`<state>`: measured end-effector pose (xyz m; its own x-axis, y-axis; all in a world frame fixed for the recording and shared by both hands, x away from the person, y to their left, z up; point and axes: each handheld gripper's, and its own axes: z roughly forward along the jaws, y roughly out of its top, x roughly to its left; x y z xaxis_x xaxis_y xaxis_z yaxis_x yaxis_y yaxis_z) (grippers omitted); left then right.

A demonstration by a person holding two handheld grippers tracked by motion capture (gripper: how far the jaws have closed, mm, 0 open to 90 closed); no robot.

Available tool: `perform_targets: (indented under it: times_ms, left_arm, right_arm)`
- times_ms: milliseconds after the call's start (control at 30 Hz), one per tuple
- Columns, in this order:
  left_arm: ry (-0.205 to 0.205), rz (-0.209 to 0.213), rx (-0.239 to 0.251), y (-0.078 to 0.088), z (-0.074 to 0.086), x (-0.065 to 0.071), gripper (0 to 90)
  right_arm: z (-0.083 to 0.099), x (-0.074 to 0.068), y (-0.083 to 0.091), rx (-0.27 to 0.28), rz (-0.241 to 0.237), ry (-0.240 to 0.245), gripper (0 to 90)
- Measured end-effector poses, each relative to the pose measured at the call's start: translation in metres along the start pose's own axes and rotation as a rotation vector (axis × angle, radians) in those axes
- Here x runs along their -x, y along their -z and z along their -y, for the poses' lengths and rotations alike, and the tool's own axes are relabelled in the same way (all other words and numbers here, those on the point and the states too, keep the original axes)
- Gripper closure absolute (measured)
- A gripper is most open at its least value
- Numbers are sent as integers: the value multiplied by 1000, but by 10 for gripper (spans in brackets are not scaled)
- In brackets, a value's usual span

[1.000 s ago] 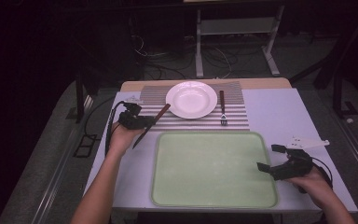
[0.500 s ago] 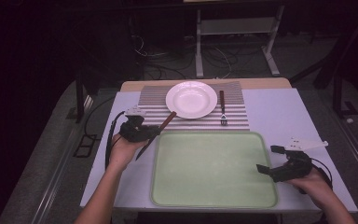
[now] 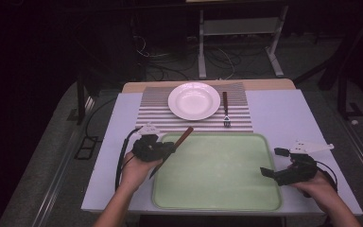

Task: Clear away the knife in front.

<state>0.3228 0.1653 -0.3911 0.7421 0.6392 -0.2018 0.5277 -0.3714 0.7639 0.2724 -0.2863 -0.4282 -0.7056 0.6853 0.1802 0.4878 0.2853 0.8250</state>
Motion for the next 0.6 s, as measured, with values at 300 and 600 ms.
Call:
perform_targets:
  times_ms: [300,600]
  left_arm:
    - [6,27,-74,-27,11,4,771]
    - [19,23,-115,-40,19,1,770]
  right_arm:
    - [0,0,-2,-3,-3,-8,0]
    - [0,1,-2,-3,-2,-11,0]
